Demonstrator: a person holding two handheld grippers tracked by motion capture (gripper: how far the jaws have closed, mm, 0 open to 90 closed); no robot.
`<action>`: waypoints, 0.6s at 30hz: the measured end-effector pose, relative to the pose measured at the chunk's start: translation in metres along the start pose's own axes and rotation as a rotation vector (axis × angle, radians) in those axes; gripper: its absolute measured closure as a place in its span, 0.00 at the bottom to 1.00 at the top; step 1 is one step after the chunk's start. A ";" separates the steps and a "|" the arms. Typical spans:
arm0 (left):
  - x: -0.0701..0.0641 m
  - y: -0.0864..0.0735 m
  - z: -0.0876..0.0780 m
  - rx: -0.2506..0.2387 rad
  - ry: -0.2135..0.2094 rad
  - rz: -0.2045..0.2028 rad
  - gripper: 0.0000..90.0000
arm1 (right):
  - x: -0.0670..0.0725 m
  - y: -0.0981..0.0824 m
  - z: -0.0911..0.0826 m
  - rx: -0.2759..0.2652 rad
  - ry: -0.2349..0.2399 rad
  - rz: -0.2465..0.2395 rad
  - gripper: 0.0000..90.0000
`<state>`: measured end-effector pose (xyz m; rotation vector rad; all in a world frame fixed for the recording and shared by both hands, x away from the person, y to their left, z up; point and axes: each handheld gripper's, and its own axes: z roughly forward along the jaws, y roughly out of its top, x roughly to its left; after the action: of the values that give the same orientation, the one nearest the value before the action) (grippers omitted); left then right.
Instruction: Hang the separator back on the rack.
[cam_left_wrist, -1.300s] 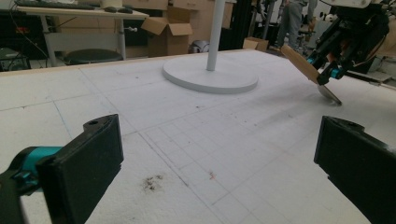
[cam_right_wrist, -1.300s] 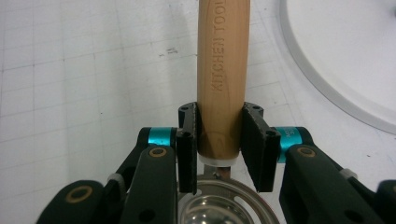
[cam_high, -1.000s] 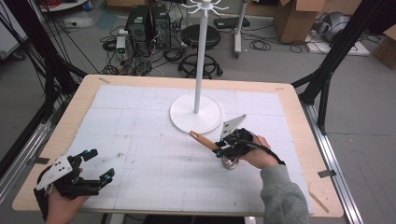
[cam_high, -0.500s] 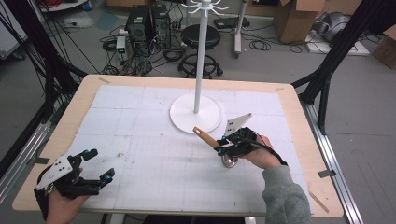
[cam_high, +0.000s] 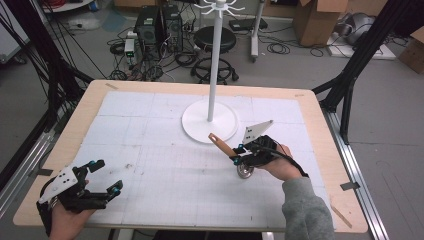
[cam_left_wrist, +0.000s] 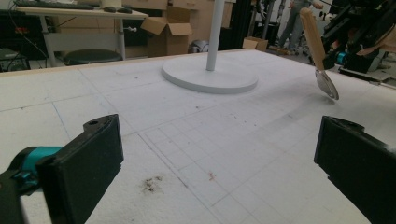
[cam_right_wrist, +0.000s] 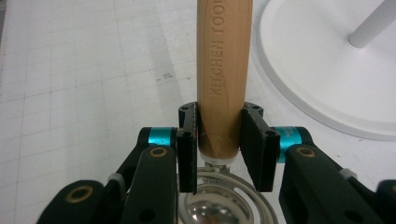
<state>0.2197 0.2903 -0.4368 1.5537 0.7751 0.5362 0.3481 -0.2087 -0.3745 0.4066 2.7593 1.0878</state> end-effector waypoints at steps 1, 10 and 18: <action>0.000 0.000 0.000 -0.002 0.000 -0.003 0.02 | 0.000 0.000 0.000 -0.001 -0.001 -0.001 0.77; 0.000 0.000 0.000 -0.002 0.000 -0.005 0.02 | -0.001 0.000 -0.006 -0.042 -0.007 0.012 0.77; -0.001 0.000 0.000 -0.003 -0.007 0.001 0.02 | -0.002 -0.001 -0.015 -0.083 -0.008 0.027 0.77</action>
<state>0.2195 0.2896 -0.4365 1.5529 0.7680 0.5327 0.3458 -0.2197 -0.3644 0.4376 2.6983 1.1994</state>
